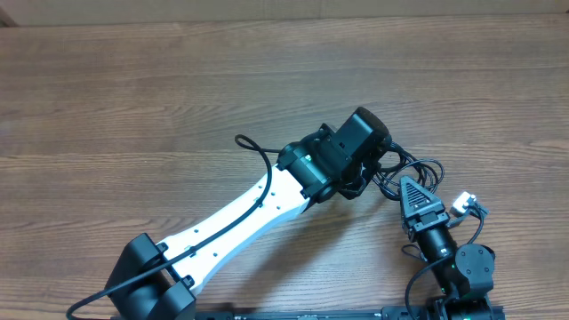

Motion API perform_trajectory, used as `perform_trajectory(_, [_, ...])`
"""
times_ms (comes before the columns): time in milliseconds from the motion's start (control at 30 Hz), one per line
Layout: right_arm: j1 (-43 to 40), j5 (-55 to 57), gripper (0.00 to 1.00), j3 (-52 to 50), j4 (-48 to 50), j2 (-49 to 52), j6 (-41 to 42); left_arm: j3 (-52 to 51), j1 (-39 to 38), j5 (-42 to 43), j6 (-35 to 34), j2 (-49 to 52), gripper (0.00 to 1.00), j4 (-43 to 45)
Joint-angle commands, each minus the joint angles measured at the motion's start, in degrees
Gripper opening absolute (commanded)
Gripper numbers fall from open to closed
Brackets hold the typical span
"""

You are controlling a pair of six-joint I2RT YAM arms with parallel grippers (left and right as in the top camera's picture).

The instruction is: Untangle cables

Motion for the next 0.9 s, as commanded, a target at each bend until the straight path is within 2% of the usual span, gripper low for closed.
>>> perform_trajectory(0, [0.4,1.3,0.31,-0.6,0.2,0.2,-2.5,1.6,-0.3,3.7,1.4,-1.2,0.04,0.3])
perform_trajectory(100, [0.4,1.3,0.20,-0.6,0.2,0.2,-2.6,1.6,-0.3,3.7,1.4,-1.2,0.04,0.3])
perform_trajectory(267, [0.4,2.2,0.14,-0.6,0.0,0.3,-6.8,1.6,1.2,5.4,1.4,-1.2,0.04,1.6])
perform_trajectory(600, [0.4,6.4,0.13,-0.6,-0.4,2.5,-11.7,1.6,6.3,16.1,1.8,-1.2,0.04,1.8])
perform_trajectory(867, [0.4,8.1,0.13,-0.6,-0.5,4.2,-11.7,1.6,6.8,17.1,2.8,-1.2,0.04,1.8])
